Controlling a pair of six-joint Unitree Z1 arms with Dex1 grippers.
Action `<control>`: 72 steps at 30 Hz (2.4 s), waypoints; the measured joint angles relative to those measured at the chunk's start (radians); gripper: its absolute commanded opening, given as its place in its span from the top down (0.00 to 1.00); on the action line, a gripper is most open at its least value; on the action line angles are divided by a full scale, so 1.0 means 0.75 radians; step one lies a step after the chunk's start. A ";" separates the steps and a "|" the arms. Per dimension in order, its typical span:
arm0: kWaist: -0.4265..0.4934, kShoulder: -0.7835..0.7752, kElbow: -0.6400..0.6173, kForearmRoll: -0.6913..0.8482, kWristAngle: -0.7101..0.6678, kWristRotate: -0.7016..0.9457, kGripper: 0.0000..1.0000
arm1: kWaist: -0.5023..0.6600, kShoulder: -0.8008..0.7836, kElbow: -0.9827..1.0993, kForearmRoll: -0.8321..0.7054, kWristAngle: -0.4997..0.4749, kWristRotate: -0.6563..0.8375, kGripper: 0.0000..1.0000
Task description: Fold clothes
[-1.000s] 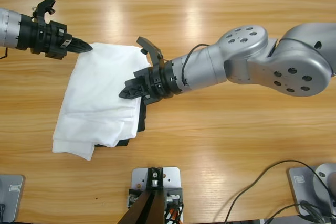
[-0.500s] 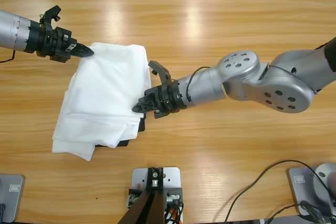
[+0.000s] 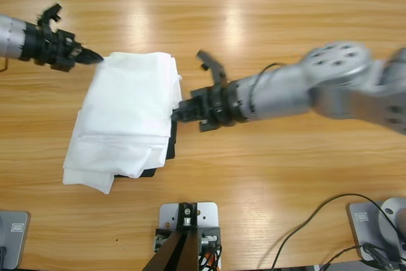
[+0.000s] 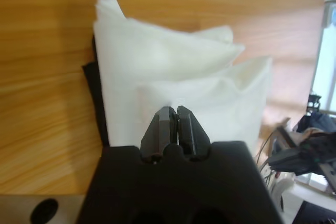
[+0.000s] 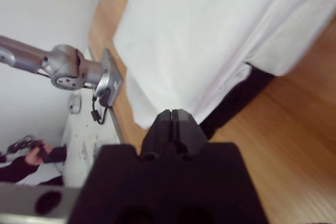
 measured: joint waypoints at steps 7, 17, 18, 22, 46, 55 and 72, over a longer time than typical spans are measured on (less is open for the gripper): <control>-0.045 -0.314 -0.081 0.022 -0.053 0.174 0.01 | 0.001 -0.326 -0.003 0.298 -0.220 -0.014 0.00; -0.554 -0.372 -0.412 0.825 0.444 1.270 0.00 | 0.034 -0.549 -0.007 0.759 -0.446 -0.004 0.00; -0.580 -0.353 -0.460 0.887 0.545 1.391 0.00 | 0.038 -0.566 -0.007 0.779 -0.456 -0.004 0.00; -0.640 -0.237 -0.603 1.005 0.731 1.681 0.00 | 0.046 -0.601 -0.007 0.824 -0.465 -0.004 0.00; -0.779 0.321 -0.772 1.073 0.707 1.785 0.00 | 0.050 -0.564 0.052 0.788 -0.463 -0.004 0.00; -0.739 0.345 -0.664 0.979 0.668 1.783 0.00 | 0.050 -0.467 0.065 0.715 -0.454 -0.004 0.00; -0.611 0.382 -0.694 0.968 0.637 1.402 0.00 | 0.050 -0.446 0.066 0.699 -0.453 0.003 0.00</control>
